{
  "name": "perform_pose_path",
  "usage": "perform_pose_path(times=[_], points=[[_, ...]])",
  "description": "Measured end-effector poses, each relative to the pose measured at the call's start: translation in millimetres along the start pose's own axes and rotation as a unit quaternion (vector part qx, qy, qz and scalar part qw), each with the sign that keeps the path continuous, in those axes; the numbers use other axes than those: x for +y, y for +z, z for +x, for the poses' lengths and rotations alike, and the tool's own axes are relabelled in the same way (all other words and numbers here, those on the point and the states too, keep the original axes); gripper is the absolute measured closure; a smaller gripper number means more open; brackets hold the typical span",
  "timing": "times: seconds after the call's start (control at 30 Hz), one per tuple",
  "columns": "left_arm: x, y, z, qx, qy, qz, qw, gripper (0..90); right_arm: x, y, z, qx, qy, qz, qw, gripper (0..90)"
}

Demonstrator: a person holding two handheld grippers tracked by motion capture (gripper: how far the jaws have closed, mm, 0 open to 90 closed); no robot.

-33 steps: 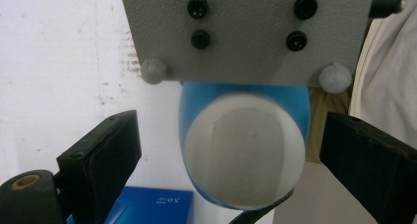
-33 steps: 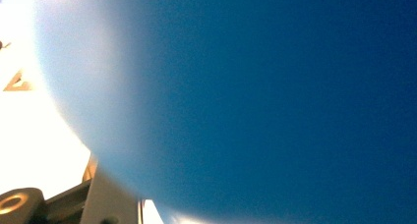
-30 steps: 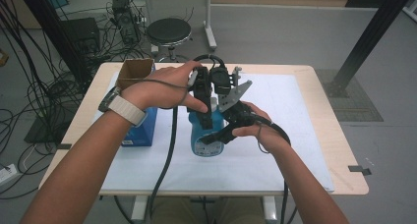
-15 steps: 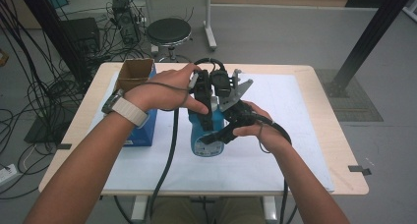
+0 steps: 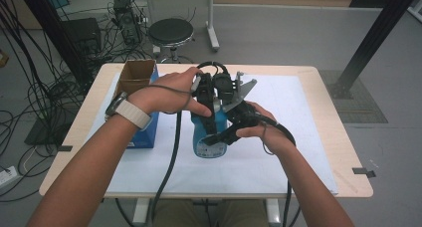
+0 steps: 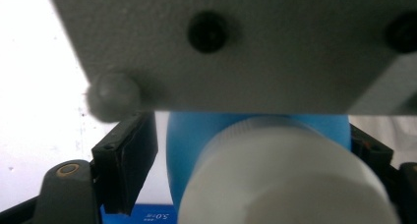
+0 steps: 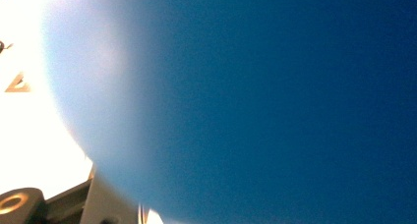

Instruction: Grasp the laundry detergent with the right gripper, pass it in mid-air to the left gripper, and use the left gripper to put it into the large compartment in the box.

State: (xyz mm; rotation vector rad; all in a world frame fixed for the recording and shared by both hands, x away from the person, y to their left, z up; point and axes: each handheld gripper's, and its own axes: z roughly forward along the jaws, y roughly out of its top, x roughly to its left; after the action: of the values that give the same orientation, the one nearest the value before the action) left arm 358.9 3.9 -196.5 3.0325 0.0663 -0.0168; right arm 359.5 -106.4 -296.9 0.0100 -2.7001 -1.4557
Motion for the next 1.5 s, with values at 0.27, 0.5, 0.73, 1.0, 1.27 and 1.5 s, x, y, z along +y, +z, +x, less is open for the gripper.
perform_pose_path(times=[0.27, 0.5, 0.73, 1.0, 1.27, 1.5], points=[[-0.1, 1.6, 0.4, -0.009, 0.008, 0.003, 0.9999, 31.3, 0.2, 1.1, 1.4, -0.003, 0.005, 0.001, 1.0, 43.2], [-0.6, 3.2, -0.3, -0.02, 0.011, 0.001, 0.9997, 37.9, -0.3, 2.0, 1.5, 0.001, 0.004, 0.003, 1.0, 43.2], [-0.6, 4.4, 0.0, -0.021, 0.012, 0.002, 0.9997, 38.4, -0.8, 2.6, 1.2, 0.003, 0.004, 0.002, 1.0, 43.2], [-2.0, 6.1, 0.5, -0.02, 0.012, 0.0, 0.9997, 38.5, -1.8, 4.3, 0.5, 0.002, 0.001, 0.003, 1.0, 43.2], [-3.8, 6.0, 1.3, -0.024, 0.01, -0.001, 0.9997, 38.5, -1.9, 4.4, -0.5, 0.005, -0.002, 0.002, 1.0, 43.2], [-5.8, 6.5, 2.2, -0.025, 0.008, -0.003, 0.9997, 38.6, -2.0, 5.3, -1.0, 0.004, -0.002, 0.004, 1.0, 43.2]])
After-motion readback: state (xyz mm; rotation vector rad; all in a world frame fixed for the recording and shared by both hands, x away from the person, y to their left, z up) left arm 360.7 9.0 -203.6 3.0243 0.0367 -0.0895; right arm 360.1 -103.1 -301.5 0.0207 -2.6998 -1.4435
